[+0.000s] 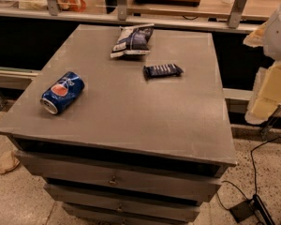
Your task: Move rxbar blueberry near pepsi can
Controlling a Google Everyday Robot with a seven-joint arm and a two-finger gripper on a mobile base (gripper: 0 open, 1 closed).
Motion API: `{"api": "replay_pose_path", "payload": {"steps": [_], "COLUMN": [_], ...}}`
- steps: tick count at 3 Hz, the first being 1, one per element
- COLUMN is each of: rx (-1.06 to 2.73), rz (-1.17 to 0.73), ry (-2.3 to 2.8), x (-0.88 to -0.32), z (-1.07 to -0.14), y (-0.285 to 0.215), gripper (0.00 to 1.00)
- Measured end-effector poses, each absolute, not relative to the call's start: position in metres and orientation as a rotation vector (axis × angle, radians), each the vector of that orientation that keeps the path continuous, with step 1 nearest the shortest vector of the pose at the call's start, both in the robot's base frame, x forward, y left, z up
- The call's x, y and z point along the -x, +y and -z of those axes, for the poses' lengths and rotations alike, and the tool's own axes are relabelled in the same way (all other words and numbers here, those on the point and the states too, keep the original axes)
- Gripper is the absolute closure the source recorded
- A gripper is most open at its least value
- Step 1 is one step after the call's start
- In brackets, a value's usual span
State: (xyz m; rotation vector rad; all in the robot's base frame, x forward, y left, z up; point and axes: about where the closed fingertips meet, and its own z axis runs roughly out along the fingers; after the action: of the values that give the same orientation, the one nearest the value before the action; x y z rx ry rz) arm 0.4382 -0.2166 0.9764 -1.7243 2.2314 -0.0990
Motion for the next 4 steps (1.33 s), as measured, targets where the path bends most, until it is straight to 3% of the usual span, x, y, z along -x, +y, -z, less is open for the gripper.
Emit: {"api": "replay_pose_path", "payload": {"steps": [2,4], "rx": [1.697,1.453], "rz": [0.027,-0.286], "ry": [2.196,2.054], "x": [-0.453,-0.512], "z": [-0.972,-0.952], "y": [-0.214,-0.212], "gripper": [0.00,0.00]}}
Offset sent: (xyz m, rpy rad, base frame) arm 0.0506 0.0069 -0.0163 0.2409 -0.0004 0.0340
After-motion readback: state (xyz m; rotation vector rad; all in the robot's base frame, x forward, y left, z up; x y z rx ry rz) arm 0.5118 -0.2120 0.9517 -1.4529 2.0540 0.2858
